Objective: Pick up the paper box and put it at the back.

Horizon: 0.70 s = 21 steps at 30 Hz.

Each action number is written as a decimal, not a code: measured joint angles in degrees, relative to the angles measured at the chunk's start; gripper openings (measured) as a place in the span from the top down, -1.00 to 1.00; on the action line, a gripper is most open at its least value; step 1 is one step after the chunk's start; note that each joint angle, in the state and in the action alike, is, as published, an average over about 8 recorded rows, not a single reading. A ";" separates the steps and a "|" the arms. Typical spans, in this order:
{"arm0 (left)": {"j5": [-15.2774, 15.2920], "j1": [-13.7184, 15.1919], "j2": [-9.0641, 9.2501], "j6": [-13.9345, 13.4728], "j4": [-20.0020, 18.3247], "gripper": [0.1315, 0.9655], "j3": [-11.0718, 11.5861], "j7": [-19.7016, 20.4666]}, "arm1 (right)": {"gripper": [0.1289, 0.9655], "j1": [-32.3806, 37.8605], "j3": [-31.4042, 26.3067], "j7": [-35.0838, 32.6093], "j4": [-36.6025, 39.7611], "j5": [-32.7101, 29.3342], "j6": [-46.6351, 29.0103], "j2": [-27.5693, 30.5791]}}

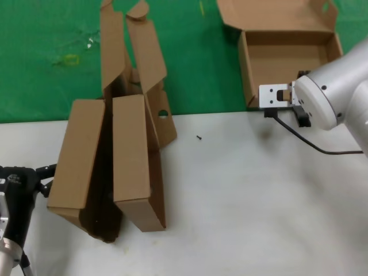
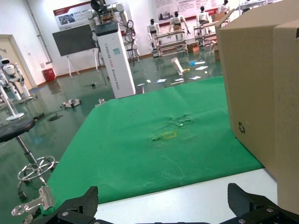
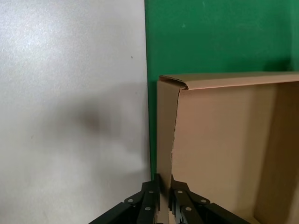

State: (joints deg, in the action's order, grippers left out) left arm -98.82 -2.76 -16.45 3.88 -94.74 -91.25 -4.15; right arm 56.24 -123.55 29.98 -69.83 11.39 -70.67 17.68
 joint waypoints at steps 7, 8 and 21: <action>0.04 0.10 0.01 0.07 -0.08 -1.00 -0.33 -0.16 | 0.82 -1.01 0.67 -0.87 -3.24 -0.23 -1.78 1.01; 0.05 0.11 0.02 0.07 -0.09 -1.00 -0.37 -0.17 | 0.79 -1.12 0.77 -0.97 -3.62 -0.29 -1.97 1.13; 0.29 0.05 0.17 -0.12 -0.22 -1.00 -0.40 -0.17 | 0.42 -1.85 3.96 -3.74 -16.03 4.14 -7.23 4.35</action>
State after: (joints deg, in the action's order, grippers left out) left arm -98.53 -2.71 -16.28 3.76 -94.96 -91.65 -4.32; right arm 54.39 -119.59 26.24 -85.86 15.53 -77.90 22.03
